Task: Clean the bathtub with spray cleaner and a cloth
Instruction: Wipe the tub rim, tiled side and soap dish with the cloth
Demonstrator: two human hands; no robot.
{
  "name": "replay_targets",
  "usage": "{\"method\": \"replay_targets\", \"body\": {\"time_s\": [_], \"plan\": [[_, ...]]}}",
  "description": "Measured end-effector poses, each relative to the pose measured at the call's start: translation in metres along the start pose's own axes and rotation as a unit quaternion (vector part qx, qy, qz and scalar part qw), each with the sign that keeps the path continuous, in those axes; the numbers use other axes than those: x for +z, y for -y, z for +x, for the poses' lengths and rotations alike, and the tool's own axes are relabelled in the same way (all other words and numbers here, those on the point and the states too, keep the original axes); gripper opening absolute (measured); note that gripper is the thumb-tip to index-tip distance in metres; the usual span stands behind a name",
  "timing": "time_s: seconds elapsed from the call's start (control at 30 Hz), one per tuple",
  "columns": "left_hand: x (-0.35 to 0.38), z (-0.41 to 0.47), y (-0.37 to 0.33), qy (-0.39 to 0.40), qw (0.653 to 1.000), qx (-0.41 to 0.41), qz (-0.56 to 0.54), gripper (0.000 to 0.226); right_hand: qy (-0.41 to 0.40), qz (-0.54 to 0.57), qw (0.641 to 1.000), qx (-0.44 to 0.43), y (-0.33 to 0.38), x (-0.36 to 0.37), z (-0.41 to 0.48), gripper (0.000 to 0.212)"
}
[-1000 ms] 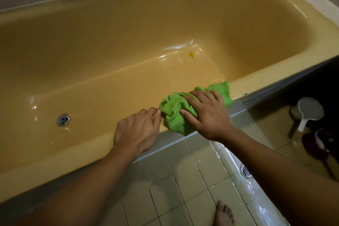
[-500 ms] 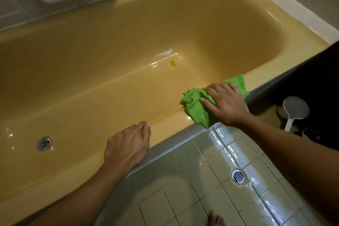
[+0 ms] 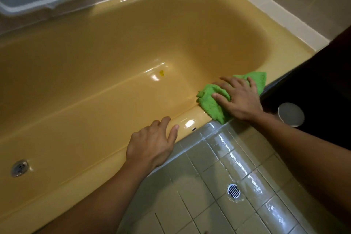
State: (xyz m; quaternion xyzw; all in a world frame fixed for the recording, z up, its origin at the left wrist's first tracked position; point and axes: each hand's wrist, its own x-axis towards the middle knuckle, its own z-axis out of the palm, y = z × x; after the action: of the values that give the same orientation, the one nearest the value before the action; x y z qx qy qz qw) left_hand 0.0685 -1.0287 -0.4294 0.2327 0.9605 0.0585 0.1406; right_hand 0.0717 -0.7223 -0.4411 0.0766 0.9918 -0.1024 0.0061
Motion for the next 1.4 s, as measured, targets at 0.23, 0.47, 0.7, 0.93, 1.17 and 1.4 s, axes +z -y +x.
{"method": "replay_targets", "body": {"time_s": [0.23,0.47,0.7,0.93,1.17,1.4], "plan": [[0.007,0.007,-0.013,-0.039,0.998,0.045,0.014,0.058,0.033,-0.039,0.993,-0.107,0.02,-0.001,-0.037,0.074],[0.012,0.012,-0.021,-0.062,0.995,0.078,0.017,0.053,-0.064,0.077,0.985,-0.143,-0.004,0.017,-0.036,0.048],[0.006,0.038,-0.054,-0.032,0.997,0.076,0.005,0.061,-0.122,0.078,0.986,-0.082,-0.062,0.015,-0.007,0.044],[0.001,0.102,-0.138,-0.041,0.992,0.118,0.016,0.063,-0.122,0.073,0.99,-0.004,-0.14,-0.002,0.026,0.047],[0.005,0.161,-0.211,-0.031,0.99,0.135,0.015,0.062,-0.11,0.074,0.99,0.043,-0.206,-0.017,0.051,0.053],[0.004,0.173,-0.222,-0.016,0.985,0.173,-0.005,0.06,-0.085,0.091,0.986,0.112,-0.278,-0.042,0.078,0.062]]}}
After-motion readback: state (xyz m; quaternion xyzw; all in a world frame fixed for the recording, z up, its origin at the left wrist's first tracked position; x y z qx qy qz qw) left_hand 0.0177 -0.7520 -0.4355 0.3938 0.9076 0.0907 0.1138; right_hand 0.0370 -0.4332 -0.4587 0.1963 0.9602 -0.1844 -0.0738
